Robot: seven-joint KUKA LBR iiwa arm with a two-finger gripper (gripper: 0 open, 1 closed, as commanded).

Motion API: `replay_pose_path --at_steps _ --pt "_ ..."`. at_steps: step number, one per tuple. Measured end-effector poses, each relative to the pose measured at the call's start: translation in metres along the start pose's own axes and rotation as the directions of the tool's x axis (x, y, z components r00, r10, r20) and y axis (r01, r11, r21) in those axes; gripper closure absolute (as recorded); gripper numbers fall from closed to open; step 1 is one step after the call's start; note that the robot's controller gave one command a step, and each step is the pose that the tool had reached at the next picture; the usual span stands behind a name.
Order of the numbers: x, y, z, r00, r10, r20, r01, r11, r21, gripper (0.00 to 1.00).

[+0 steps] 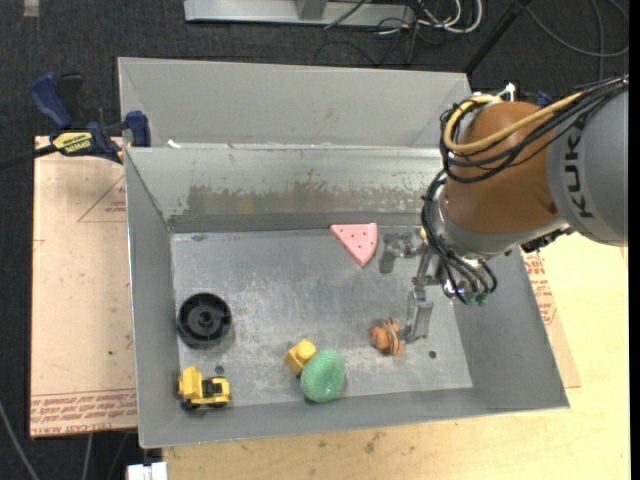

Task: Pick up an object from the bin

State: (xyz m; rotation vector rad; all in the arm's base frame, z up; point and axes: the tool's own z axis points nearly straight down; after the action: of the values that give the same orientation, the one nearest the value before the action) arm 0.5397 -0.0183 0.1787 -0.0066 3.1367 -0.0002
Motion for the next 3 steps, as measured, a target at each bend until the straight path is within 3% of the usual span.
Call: replay_pose_path --at_steps 1,2,3 --pt "0.024 0.007 0.068 0.999 -0.04 0.0 0.04 0.999 -0.001 0.0" --pt "0.029 -0.023 0.102 0.989 -0.151 -0.006 0.151 0.989 -0.002 0.0" --pt "-0.011 -0.034 0.105 0.995 -0.098 0.0 0.098 0.995 -0.001 1.0"
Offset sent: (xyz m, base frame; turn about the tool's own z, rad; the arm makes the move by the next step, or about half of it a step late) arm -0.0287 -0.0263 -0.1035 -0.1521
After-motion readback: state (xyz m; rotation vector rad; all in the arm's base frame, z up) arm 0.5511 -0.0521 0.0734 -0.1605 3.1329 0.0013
